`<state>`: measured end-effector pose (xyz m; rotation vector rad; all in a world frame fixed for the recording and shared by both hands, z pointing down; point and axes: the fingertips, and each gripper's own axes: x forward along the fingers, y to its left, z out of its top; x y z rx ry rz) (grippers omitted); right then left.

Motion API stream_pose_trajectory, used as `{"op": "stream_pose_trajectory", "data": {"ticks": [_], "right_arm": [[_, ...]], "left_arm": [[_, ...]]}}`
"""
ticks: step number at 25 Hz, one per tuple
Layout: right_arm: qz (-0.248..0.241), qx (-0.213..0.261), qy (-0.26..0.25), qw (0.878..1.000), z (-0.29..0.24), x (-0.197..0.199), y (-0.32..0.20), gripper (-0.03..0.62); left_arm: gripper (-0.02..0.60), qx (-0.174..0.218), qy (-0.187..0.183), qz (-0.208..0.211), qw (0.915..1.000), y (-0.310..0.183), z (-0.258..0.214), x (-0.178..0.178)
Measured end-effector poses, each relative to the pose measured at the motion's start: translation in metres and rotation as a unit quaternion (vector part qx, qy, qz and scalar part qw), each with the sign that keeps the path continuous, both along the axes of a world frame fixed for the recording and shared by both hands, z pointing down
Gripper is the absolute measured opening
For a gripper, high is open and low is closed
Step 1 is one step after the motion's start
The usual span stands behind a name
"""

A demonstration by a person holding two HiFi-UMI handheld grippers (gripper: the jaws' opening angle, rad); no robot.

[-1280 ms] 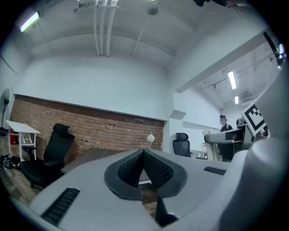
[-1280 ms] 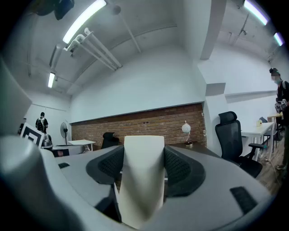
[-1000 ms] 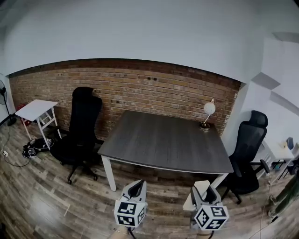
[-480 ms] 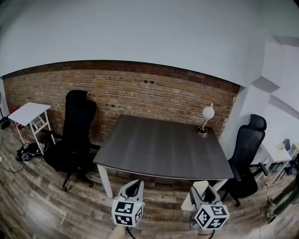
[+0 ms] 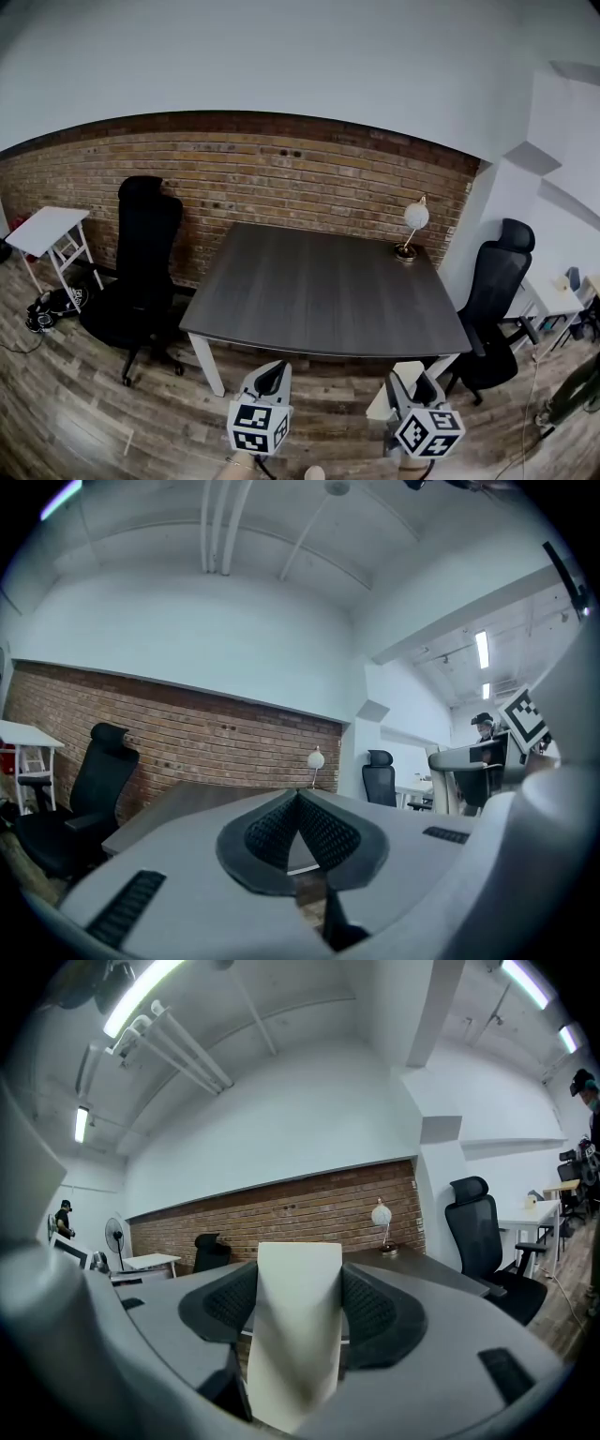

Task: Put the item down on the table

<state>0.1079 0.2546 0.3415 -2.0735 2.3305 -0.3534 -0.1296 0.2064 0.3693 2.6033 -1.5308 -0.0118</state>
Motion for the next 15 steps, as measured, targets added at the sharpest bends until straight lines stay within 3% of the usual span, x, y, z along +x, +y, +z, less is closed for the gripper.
{"op": "stream_pose_trajectory", "data": {"ticks": [15], "right_arm": [[0.001,-0.011,0.001,1.000,0.010,0.027,-0.070,0.296]], "left_arm": [[0.015,-0.011,-0.004,0.007,0.9999,-0.078,0.007,0.034]]}}
